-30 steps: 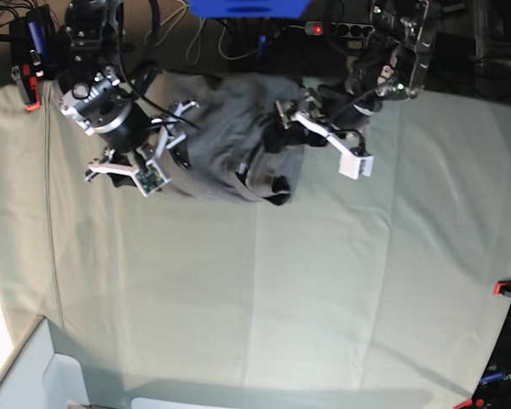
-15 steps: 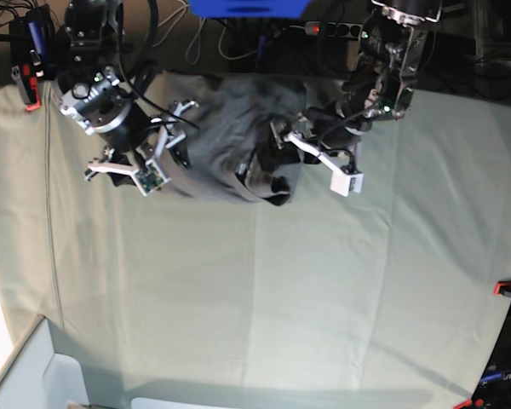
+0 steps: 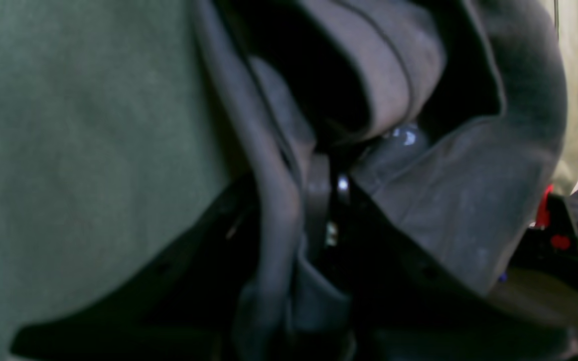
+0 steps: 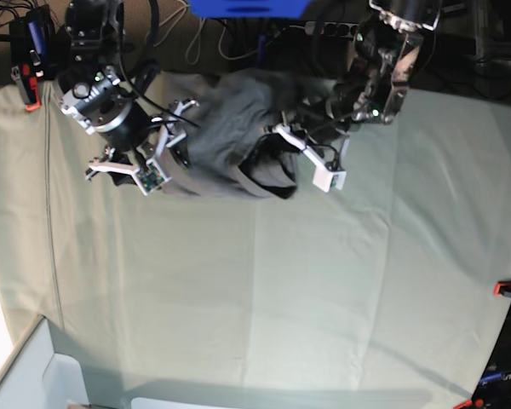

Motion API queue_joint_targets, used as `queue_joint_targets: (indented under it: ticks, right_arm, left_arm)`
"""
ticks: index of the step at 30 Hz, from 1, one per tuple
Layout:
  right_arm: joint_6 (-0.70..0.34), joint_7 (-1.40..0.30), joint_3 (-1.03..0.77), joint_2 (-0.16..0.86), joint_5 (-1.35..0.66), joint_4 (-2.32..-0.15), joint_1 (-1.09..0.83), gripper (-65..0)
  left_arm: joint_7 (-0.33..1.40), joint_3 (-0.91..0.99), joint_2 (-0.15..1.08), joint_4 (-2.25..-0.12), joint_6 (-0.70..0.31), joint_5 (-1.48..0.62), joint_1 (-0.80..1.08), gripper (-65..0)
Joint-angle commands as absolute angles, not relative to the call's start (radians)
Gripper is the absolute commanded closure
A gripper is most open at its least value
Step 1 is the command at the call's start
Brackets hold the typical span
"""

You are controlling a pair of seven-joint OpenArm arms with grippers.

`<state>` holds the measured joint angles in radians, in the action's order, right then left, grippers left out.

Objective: Layout the t-shirt on the table in an organized manner, then fold the t-shirt properly
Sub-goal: 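Grasp the bundle's edge with the left gripper while the right gripper holds, then fold the held edge under with the left gripper and flatten the bundle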

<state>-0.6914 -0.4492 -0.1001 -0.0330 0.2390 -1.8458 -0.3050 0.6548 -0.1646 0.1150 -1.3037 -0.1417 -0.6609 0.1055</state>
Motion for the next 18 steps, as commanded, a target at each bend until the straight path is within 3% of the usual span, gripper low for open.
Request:
queue_joint_targets:
  ticks: [1, 9, 18]
  right_arm:
    - [-0.698, -0.426, -0.101, -0.033, 0.228, -1.862, -0.294, -29.4]
    - [-0.698, -0.429, -0.114, -0.03, 0.231, -1.862, -0.285, -29.4]
    - [-0.698, -0.423, -0.317, -0.03, 0.228, -1.862, -0.255, -29.2]
  left_arm:
    - [0.68, -0.173, 0.108, -1.296, -0.131, -0.619, 0.056, 0.0]
    - [0.714, -0.481, 0.107, -1.124, -0.133, -0.437, -0.237, 0.0]
    - [0.653, -0.771, 0.005, -0.978, -0.133, -0.403, -0.501, 0.0]
